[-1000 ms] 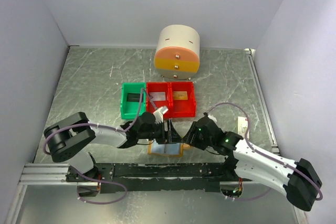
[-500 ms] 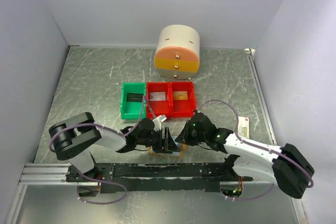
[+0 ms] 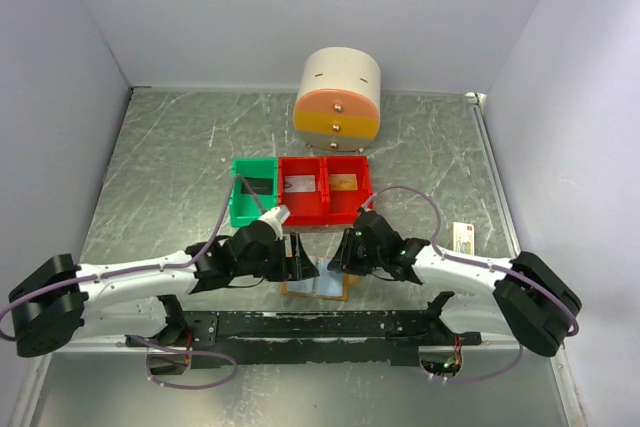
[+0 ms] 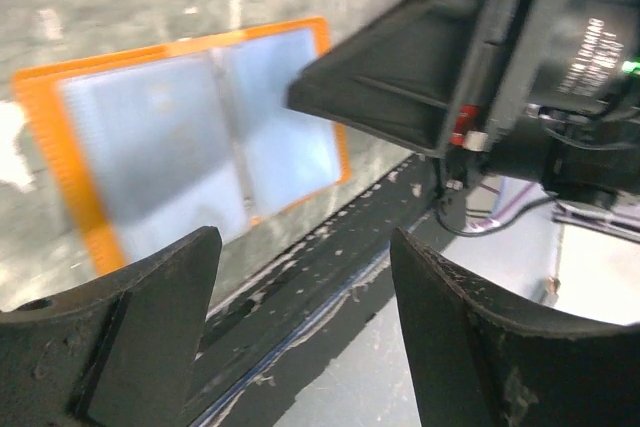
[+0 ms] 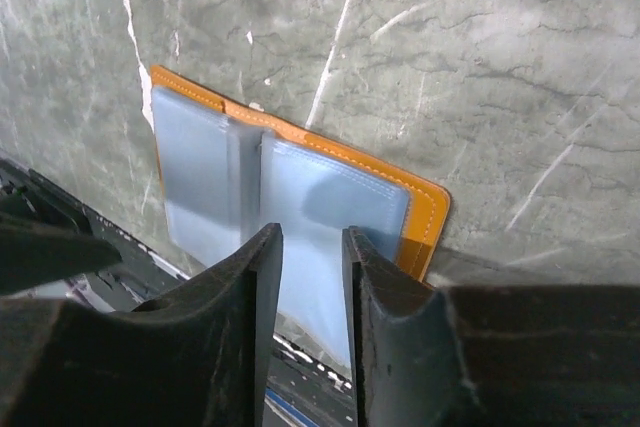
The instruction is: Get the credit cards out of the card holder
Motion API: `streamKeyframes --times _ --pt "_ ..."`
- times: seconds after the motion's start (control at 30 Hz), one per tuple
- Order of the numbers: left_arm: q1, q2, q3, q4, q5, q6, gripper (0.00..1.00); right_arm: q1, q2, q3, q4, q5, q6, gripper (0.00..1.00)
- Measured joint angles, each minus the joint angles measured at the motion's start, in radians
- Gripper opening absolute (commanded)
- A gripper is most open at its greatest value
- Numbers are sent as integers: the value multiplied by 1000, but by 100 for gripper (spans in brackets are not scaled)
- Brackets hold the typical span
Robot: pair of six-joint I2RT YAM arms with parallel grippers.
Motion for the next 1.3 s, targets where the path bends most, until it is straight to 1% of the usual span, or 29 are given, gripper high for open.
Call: streamKeyframes --times 0.13,0.27,0.4,0.47,0.53,0.63,0.73,0.83,1.0,1.13,1.3 --pt "0 -64 2 -175 -108 -12 80 1 -26 -13 9 -19 -32 40" --pt "0 -127 -3 -340 -214 -80 83 19 -25 23 -40 -9 -63 47" --pt "13 -237 -24 -456 -294 -142 86 75 16 138 -146 63 -85 51" --pt "33 -270 -29 -497 -311 -151 88 121 51 220 -201 122 -87 56" --pt "71 -291 -38 -530 -315 -150 89 171 96 300 -251 184 -81 60" --pt "158 -303 -60 -554 -297 -125 89 233 174 390 -310 261 -64 62" --pt "245 -314 -79 -567 -264 -94 90 277 250 439 -346 311 -39 65" --pt "298 -339 -84 -574 -233 -66 90 296 306 462 -373 332 -16 71" --pt "323 -366 -83 -585 -201 -39 90 311 365 489 -376 333 -11 74" --pt "326 -378 -49 -647 -181 -23 90 320 391 513 -377 326 -14 74" --pt "326 -409 -11 -670 -176 -5 89 326 461 578 -395 328 -14 70"
